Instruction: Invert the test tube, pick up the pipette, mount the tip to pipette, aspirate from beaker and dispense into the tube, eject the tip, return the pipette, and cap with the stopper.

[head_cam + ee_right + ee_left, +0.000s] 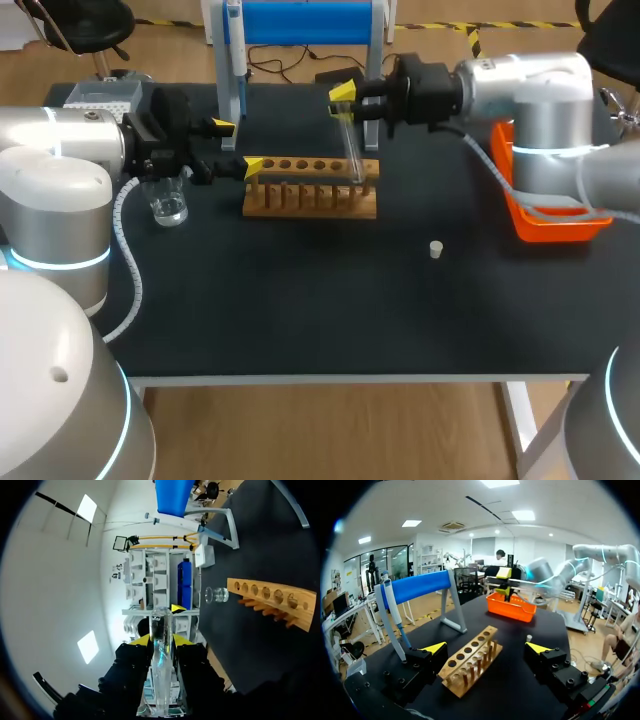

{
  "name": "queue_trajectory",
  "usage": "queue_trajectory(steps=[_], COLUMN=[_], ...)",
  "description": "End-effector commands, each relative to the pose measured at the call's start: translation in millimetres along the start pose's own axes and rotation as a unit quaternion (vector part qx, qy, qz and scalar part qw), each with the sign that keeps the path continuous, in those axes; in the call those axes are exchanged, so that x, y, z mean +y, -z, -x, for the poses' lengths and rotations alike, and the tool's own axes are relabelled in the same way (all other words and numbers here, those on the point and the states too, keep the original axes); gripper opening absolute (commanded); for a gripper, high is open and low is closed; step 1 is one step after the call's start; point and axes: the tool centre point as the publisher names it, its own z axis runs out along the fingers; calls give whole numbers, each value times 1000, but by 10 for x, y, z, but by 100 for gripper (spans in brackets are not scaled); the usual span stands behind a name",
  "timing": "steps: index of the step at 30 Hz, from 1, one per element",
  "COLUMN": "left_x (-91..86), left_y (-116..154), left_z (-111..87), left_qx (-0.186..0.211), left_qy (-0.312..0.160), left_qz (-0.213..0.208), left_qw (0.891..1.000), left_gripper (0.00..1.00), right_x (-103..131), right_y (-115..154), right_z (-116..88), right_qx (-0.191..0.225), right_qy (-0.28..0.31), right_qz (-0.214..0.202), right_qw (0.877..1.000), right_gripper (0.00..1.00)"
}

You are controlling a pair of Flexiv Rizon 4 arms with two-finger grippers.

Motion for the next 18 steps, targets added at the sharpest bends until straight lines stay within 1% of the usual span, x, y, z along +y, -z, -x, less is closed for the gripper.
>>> queue_trajectory(steps=[1, 7, 8, 9, 10, 12, 13, 14, 15, 17, 18], left_x=[9, 9, -72, -162, -227, -338, -386, -432, -470, -532, -550], left_y=[-5, -5, 16, 56, 82, 128, 152, 171, 200, 207, 192], left_z=[-6, -6, -100, -218, -312, -468, -538, -603, -668, -804, -858], left_qx=[-1, -1, 34, 61, 84, 130, 152, 175, 199, 243, 262], left_qy=[0, 0, -33, -78, -111, -172, -203, -236, -272, -341, -366], left_qz=[-2, -2, -60, -123, -163, -238, -272, -298, -319, -328, -321], left_qw=[1000, 1000, 997, 987, 977, 947, 928, 908, 886, 847, 833], left_gripper=[100, 100, 100, 100, 100, 100, 100, 100, 100, 100, 100], right_x=[-45, -45, -45, -45, -45, -45, -45, -45, -45, -45, -45], right_y=[3, 3, 3, 3, 3, 3, 3, 3, 3, 3, 3], right_z=[-34, -34, -34, -34, -34, -34, -34, -34, -34, -34, -34], right_qx=[-4, -4, -4, -4, -4, -4, -4, -4, -4, -4, -4], right_qy=[0, 0, 0, 0, 0, 0, 0, 0, 0, 0, 0], right_qz=[4, 4, 4, 4, 4, 4, 4, 4, 4, 4, 4], right_qw=[1000, 1000, 1000, 1000, 1000, 1000, 1000, 1000, 1000, 1000, 1000], right_gripper=[0, 0, 0, 0, 0, 0, 0, 0, 0, 0, 0])
